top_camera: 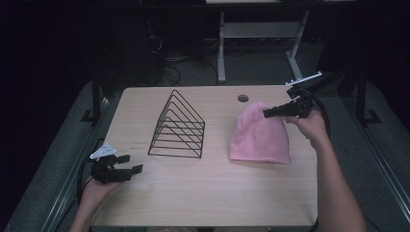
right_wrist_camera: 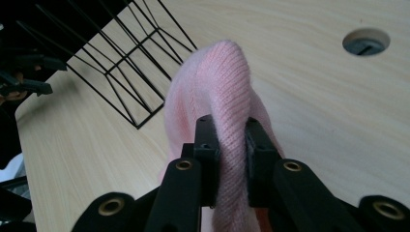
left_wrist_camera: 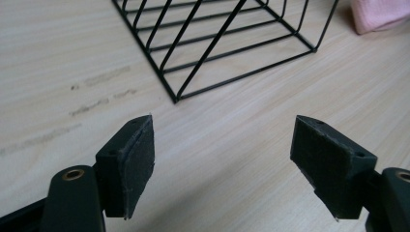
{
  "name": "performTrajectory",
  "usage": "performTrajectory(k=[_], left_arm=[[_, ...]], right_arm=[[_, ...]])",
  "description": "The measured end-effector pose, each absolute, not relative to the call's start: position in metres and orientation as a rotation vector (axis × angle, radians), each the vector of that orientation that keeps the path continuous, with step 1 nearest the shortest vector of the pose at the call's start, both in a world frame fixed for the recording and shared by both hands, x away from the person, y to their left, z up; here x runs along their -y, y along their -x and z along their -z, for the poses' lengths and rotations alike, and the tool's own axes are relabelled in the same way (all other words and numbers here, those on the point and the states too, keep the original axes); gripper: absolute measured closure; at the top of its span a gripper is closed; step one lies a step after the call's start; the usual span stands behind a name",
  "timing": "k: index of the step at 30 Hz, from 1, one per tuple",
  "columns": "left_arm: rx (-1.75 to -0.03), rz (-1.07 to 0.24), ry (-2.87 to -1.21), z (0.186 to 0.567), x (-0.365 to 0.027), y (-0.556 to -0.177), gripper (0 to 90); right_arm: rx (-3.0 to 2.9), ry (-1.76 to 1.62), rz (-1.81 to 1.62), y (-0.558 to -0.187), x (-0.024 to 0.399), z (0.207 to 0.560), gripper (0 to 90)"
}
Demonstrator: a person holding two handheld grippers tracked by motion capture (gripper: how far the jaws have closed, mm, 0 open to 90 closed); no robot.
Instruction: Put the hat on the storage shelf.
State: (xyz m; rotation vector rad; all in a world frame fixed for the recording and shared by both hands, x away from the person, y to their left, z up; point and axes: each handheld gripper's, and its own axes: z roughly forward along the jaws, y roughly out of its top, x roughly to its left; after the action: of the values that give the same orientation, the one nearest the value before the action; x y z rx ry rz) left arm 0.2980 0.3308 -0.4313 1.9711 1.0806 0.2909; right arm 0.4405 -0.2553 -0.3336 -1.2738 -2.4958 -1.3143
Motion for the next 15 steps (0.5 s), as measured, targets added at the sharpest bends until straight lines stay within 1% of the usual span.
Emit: performTrajectory(k=[4, 8, 15], left_arm=[[-1.046, -0.288, -1.987, 0.424, -0.333, -0.301, 24.0], [-1.011, -0.278, -2.003, 0.417, -0.333, -0.302, 24.0], [-0.937, -0.256, -2.049, 0.392, -0.333, -0.309, 24.0]], right_arm=[[2.538, 1.245, 1.338, -0.436, 0.253, 0.315, 78.8], [2.562, 1.223, 1.343, -0.433, 0.251, 0.306, 78.8], [2.637, 1.153, 1.346, -0.426, 0.235, 0.283, 79.0]])
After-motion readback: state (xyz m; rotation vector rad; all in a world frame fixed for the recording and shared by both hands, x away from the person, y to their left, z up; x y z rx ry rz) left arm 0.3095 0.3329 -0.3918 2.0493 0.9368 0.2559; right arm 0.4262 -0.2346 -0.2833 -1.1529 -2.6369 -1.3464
